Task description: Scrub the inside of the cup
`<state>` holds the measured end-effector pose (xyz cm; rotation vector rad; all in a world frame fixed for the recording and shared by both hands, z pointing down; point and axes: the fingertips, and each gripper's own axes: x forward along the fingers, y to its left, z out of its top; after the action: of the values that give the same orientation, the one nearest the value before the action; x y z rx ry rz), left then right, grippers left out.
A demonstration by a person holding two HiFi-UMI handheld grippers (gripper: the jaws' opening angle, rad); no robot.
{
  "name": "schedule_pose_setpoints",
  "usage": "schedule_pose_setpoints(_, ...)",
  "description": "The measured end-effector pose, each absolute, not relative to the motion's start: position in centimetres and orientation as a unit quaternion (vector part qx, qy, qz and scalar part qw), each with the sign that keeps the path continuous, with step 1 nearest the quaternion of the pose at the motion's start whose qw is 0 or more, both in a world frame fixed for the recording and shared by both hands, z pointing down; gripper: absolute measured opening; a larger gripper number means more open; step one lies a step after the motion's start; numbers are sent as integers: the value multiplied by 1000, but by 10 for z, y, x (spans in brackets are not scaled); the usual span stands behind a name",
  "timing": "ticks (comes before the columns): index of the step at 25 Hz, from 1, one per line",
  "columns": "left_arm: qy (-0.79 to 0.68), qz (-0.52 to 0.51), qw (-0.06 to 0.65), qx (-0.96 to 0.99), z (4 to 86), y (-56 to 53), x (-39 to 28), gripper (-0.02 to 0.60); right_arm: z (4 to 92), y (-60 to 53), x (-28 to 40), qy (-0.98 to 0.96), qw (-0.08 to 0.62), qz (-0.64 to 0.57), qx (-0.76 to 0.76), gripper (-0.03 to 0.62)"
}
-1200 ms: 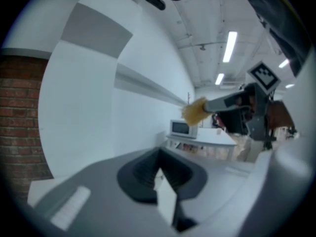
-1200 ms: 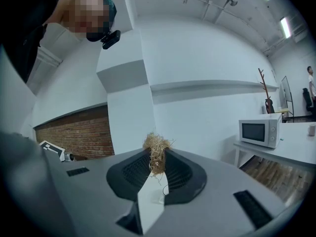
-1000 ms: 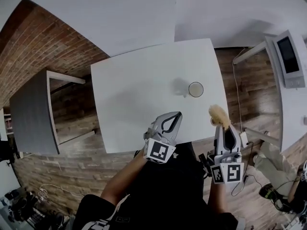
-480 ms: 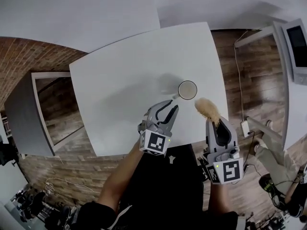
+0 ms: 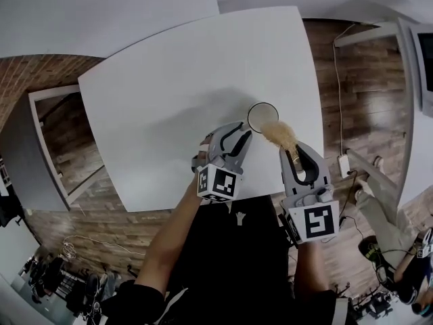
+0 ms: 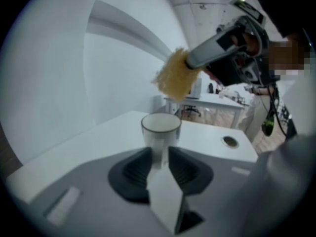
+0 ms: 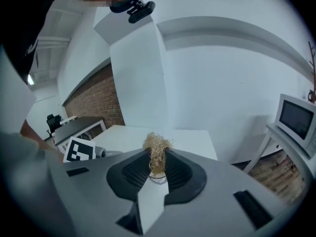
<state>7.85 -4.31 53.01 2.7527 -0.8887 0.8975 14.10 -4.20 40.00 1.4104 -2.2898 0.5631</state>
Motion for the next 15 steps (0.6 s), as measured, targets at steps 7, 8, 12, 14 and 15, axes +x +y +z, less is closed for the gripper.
schedule_pose_setpoints(7, -274, 295, 31, 915, 527, -46, 82, 61, 419, -54, 139, -821, 279, 192, 460, 57)
schedule_pose_setpoints(8, -272, 296, 28, 915, 527, -46, 82, 61, 424, -55, 138, -821, 298, 192, 447, 57)
schedule_pose_setpoints(12, -271, 299, 20, 915, 527, -46, 82, 61, 448, -58, 130, -821, 358, 196, 399, 57)
schedule_pose_setpoints(14, -274, 299, 21, 914, 525, -46, 83, 61, 460, -59, 124, -818, 385, 203, 376, 57)
schedule_pose_setpoints(15, -275, 299, 22, 914, 524, -46, 83, 61, 465, -58, 121, -816, 397, 208, 364, 57)
